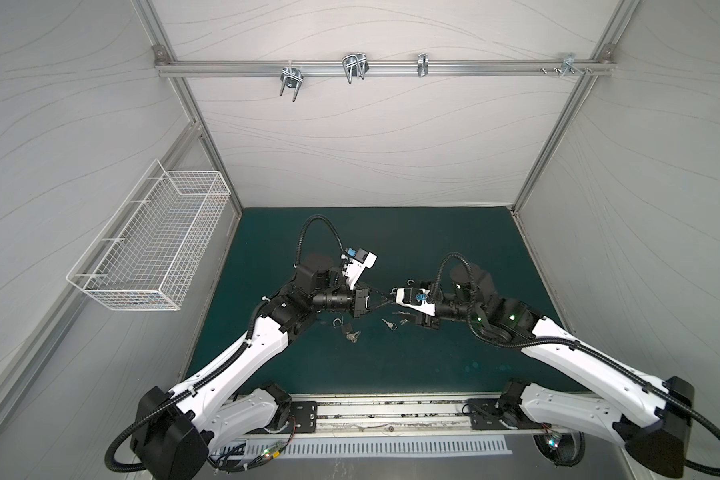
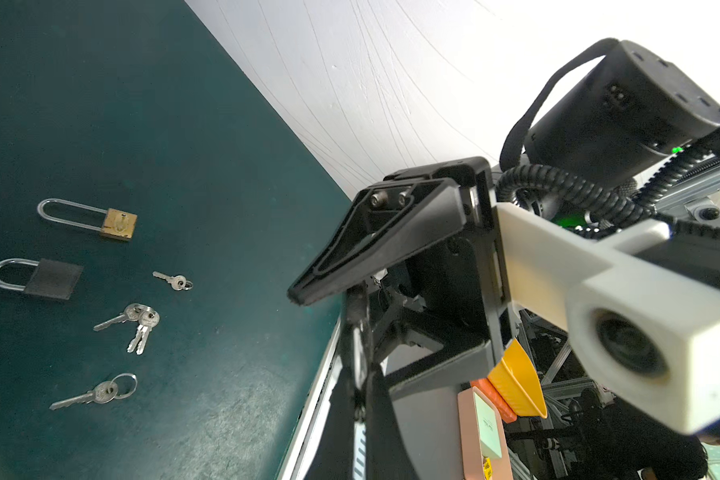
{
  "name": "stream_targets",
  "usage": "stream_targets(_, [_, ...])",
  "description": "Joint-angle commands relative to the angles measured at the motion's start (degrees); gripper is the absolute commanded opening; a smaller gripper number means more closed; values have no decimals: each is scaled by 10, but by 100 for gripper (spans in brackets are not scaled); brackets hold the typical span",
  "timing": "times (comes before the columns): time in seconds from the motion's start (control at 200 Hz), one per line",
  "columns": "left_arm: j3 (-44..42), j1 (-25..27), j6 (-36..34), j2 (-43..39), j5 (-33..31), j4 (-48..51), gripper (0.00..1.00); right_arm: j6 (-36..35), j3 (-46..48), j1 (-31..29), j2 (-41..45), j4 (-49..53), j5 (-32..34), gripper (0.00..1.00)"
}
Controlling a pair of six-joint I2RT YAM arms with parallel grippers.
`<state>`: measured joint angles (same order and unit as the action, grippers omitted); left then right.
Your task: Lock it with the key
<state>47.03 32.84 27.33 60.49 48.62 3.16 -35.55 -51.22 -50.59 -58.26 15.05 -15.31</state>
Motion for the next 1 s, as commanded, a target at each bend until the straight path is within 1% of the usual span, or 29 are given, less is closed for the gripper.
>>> stream_targets(0.0, [31, 6, -13, 4, 12, -18, 0, -5, -6, 3, 6, -9, -4, 53])
stream_targets(0.12, [32, 7, -22, 4, 9, -6, 0, -4, -2, 3, 9, -23, -1, 50])
stream_targets(0.265, [33, 7, -22, 7, 7, -3, 0, 1, -1, 3, 13, -25, -5, 49])
stream_targets(0.33, [33, 7, -21, 7, 5, -3, 0, 2, -2, 3, 13, -22, -8, 45])
stream_targets(0.385, [32, 7, -21, 6, 4, -5, 0, 2, -2, 3, 16, -16, -13, 44])
stream_targets(0.595, [34, 7, -18, 10, -5, -10, 0, 5, -1, 1, 17, -8, -22, 27])
stream_targets(0.685, [34, 7, -16, 0, -29, -8, 0, 22, -1, 2, 22, -12, -9, 16])
stream_targets(0.75, [35, 7, -21, -11, -48, -3, 0, 49, 2, 2, 26, -12, 9, 7])
stream_targets(0.79, [37, 7, -30, -17, -73, 12, 17, 71, 8, 2, 26, -17, 25, 0])
stream_targets(0.835, [44, 7, -45, -24, -116, 44, 35, 101, 14, 2, 24, -22, 49, 0])
stream_targets(0.86, [49, 6, -52, -25, -145, 63, 47, 120, 16, 2, 20, -23, 61, 0])
stream_targets(0.88, [52, 6, -54, -28, -170, 78, 54, 137, 18, 1, 16, -22, 71, 0])
stream_targets(0.905, [55, 5, -58, -29, -208, 98, 60, 158, 20, 3, 11, -22, 81, 0])
stream_targets(0.935, [60, 4, -60, -29, -248, 126, 64, 180, 22, 3, 3, -19, 88, 0])
stream_targets(0.995, [73, -1, -69, -19, -318, 182, 67, 222, 25, 3, -18, -11, 97, 0])
